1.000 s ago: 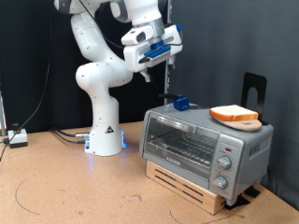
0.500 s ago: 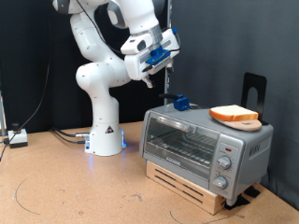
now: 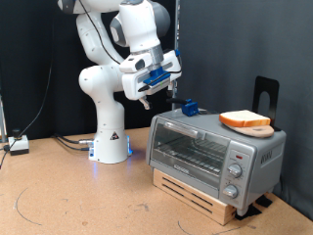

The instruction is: Make a piece of toast with the oven

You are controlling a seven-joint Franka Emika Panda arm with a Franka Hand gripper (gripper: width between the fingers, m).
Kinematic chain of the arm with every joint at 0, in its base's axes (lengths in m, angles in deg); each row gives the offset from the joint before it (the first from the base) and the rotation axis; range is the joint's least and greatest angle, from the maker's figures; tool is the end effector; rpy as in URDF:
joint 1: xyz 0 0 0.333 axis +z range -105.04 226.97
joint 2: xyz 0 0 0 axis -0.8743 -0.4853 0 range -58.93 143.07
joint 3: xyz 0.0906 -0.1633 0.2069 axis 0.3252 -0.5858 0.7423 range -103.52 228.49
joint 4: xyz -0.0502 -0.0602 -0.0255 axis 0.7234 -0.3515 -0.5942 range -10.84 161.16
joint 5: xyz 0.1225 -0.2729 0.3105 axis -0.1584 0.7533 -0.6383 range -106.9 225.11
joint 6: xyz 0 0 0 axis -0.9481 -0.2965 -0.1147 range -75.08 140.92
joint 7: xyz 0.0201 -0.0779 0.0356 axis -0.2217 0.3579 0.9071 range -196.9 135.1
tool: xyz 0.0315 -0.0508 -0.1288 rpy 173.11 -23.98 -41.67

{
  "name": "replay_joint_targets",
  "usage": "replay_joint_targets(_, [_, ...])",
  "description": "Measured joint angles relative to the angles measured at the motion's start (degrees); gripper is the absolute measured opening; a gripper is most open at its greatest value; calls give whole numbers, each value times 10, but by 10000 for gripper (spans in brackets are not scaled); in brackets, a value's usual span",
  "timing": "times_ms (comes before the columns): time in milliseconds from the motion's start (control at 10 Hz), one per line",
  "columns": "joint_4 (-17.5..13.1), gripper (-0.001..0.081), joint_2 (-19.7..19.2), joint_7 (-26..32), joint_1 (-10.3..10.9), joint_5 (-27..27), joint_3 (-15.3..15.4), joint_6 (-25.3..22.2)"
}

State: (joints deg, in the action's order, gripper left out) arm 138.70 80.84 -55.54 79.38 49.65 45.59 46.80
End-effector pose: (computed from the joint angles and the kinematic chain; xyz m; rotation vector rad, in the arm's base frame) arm 0.4100 0.0441 0.3617 -2.7406 0.5960 0.0127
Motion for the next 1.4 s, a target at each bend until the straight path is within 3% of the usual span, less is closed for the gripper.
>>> replay_joint_targets(300, [18,804,-2,41,8,-16,-25,-8])
replay_joint_targets(800, [62,804,-46,43,8,-7,-26,78])
replay_joint_targets(1100, [64,804,-84,58,10,-6,-26,112])
replay_joint_targets(1400, [61,804,-88,68,11,-11,-26,115])
